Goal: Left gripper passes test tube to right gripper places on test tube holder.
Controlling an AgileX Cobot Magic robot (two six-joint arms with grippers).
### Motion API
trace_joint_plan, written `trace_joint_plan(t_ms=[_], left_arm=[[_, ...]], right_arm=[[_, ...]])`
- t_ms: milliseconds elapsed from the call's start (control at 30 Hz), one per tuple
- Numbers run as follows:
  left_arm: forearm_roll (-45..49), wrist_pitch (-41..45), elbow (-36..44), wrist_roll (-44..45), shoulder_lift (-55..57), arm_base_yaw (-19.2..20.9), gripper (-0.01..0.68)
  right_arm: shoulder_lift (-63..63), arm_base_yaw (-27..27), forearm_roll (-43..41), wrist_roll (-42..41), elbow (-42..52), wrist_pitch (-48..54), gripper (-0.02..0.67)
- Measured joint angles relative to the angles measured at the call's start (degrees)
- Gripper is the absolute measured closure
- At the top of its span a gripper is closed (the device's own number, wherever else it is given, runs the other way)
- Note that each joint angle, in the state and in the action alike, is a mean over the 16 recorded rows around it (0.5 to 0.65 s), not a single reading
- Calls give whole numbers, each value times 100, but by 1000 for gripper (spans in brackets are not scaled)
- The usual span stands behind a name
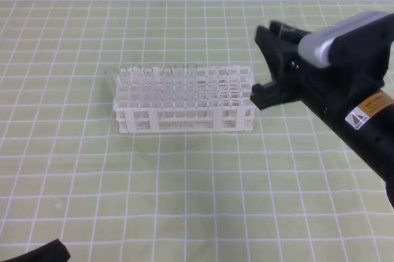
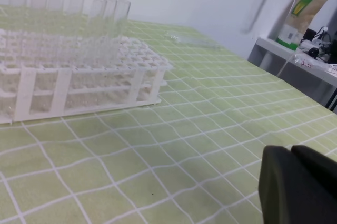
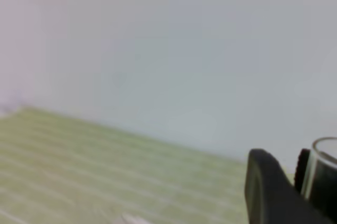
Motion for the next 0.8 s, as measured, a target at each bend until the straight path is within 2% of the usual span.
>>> trace_joint_plan(t_ms=[300,800], left_arm=[[0,-13,12,0,5,1,675],[0,-13,8,0,3,0,675]], right_arm=[[790,-405,-1529,1350,-448,-579,562],[2463,-441,-1898,1384,-1667,-1059,562]])
